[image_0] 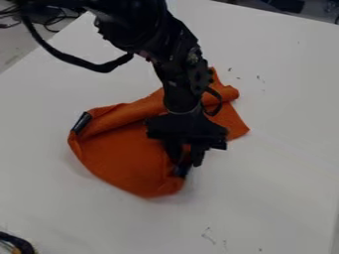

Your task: Unfold the cloth from top left to bottom right

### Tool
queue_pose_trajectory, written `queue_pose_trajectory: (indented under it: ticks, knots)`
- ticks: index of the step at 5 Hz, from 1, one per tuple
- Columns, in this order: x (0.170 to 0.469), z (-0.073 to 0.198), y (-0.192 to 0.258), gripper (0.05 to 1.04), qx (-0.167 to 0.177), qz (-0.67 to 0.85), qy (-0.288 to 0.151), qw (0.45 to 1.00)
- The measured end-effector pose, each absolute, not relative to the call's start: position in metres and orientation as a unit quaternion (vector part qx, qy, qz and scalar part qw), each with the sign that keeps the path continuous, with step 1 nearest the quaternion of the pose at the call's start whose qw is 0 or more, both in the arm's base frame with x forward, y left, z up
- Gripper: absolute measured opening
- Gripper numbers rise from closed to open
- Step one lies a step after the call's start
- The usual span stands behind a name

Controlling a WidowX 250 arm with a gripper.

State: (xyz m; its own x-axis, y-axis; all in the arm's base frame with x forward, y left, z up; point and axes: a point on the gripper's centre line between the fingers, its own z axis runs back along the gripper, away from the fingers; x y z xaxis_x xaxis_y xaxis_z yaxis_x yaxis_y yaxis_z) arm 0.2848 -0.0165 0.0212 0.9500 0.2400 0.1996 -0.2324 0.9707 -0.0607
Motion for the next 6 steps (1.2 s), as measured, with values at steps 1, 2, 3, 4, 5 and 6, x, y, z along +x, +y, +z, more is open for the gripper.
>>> queue_pose_trajectory:
  ticks: [1, 2, 3, 4, 5, 6]
  knots:
    - [0.293, 0.03, -0.009, 0.872, -0.01, 0.108, -0.095, 0.99]
    - [0.3, 0.047, -0.004, 1.008, 0.012, 0.098, -0.074, 0.992]
    - [0.308, 0.064, -0.002, 1.004, 0.025, 0.09, -0.061, 0.994]
    - [0.31, 0.078, -0.002, 1.0, 0.029, 0.095, -0.054, 0.994]
    - [0.315, 0.086, -0.001, 1.0, 0.037, 0.113, -0.061, 0.991]
    - [0.322, 0.09, -0.002, 1.0, 0.035, 0.108, -0.076, 0.991]
